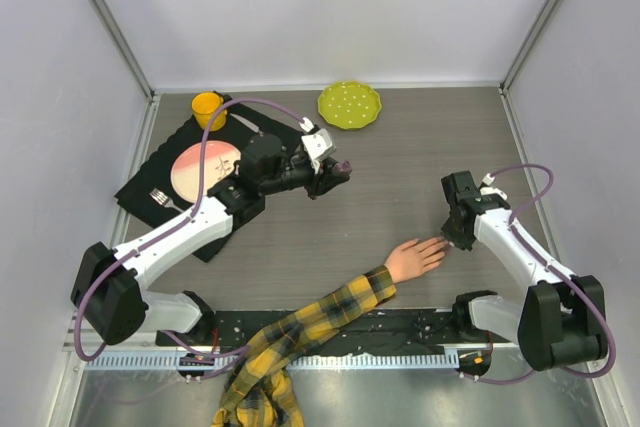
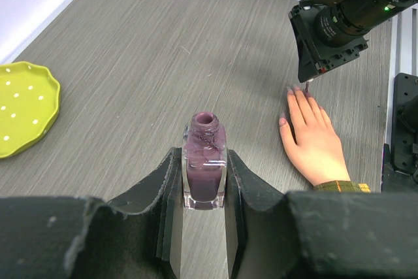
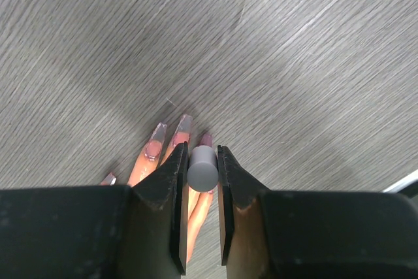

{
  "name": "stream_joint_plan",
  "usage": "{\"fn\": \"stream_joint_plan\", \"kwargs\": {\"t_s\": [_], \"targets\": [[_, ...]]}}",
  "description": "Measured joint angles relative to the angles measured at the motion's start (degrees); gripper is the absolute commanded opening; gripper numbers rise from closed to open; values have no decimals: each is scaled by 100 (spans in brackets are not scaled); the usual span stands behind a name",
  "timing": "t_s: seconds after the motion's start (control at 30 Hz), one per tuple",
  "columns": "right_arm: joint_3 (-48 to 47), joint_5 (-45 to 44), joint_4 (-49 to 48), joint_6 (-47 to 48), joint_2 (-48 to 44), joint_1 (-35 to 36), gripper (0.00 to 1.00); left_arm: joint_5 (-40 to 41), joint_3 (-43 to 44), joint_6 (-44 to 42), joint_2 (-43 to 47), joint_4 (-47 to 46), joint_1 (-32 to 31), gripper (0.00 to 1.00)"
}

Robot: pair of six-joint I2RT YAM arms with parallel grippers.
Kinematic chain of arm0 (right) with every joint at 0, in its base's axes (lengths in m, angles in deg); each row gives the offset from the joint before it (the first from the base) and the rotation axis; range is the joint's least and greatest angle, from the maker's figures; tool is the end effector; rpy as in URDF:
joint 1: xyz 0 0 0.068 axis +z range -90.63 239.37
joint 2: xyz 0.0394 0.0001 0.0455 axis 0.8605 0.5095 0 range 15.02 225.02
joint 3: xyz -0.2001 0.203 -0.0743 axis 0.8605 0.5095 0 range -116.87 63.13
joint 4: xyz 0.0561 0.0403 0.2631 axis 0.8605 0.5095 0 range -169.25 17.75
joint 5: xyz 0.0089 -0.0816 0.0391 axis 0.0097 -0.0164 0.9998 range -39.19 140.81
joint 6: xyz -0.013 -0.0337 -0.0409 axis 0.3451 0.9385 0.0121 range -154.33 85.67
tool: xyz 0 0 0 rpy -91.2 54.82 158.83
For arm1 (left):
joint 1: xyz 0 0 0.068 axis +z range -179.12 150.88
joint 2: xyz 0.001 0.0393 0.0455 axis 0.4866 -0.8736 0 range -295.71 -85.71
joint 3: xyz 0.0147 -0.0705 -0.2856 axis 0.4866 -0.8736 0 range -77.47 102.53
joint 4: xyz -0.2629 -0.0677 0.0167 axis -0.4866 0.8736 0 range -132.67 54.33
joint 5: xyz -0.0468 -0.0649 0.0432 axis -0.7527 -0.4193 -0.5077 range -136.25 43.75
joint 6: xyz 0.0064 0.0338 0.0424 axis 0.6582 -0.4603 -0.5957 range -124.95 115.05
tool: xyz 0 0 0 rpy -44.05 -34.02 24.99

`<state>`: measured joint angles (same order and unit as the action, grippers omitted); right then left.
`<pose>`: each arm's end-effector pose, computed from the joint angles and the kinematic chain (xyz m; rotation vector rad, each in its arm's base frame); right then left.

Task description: Paint the nails

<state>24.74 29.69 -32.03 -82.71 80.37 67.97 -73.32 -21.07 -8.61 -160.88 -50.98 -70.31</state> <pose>0.1855 0.0148 0.2071 0.9895 2.5279 -0.2648 0.2248 -0.2190 0.3454 1.0105 1.5121 -0.8838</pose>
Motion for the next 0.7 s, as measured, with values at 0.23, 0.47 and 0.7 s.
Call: {"fn": "stream_joint_plan", "kwargs": {"t_s": [0.23, 0.47, 0.7], "targets": [[0, -133, -120, 4, 149, -4, 1, 0, 0, -4, 0, 2, 0, 0], [0, -236, -201, 20, 221, -9, 1, 2, 0, -7, 0, 4, 0, 0], [-2, -225, -284, 72, 262, -9, 1, 2, 0, -9, 0, 7, 0, 0]]}}
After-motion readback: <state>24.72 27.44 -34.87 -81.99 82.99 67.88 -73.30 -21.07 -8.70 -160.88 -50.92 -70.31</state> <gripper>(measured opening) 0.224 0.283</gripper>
